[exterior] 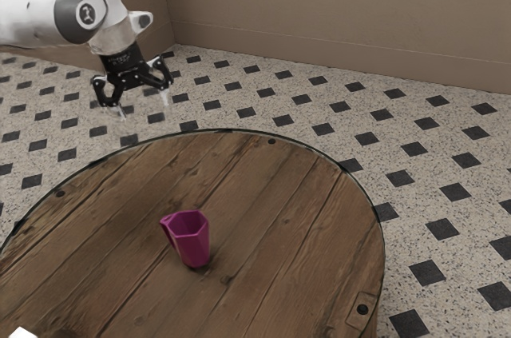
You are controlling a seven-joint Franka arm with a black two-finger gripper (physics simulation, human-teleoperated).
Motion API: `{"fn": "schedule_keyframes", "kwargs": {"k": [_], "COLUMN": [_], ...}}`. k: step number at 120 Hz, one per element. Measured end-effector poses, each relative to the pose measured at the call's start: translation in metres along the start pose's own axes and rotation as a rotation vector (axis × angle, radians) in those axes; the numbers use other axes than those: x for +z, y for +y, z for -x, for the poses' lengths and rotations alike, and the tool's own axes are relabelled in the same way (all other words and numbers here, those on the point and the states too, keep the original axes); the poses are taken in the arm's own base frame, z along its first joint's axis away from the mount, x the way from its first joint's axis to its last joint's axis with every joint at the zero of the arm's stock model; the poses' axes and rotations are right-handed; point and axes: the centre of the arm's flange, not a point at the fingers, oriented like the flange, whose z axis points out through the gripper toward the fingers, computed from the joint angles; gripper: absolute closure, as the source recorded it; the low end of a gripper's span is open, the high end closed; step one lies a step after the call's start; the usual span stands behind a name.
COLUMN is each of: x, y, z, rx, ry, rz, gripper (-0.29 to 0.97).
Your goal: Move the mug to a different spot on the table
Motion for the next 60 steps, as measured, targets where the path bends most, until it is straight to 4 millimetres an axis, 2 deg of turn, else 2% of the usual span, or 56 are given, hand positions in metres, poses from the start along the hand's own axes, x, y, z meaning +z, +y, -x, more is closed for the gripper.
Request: {"fn": "schedule_keyframes", "kwargs": {"k": [10,21,30,48,60], "x": [-0.059,-0.091,-0.100,-0.132,-0.139], "y": [0.025,0.046,0.054,0.057,0.056], "z": [0.038,0.081,0.098,0.115,0.117], "rx": [0.166,0.336,0.429,0.548,0.600], "ry": [0.034,0.036,0.018,0.014,0.003], "rz": [-0.016,-0.042,-0.062,-0.078,-0.091], "gripper": [0.01,0.00,0.00,0.00,0.00]}}
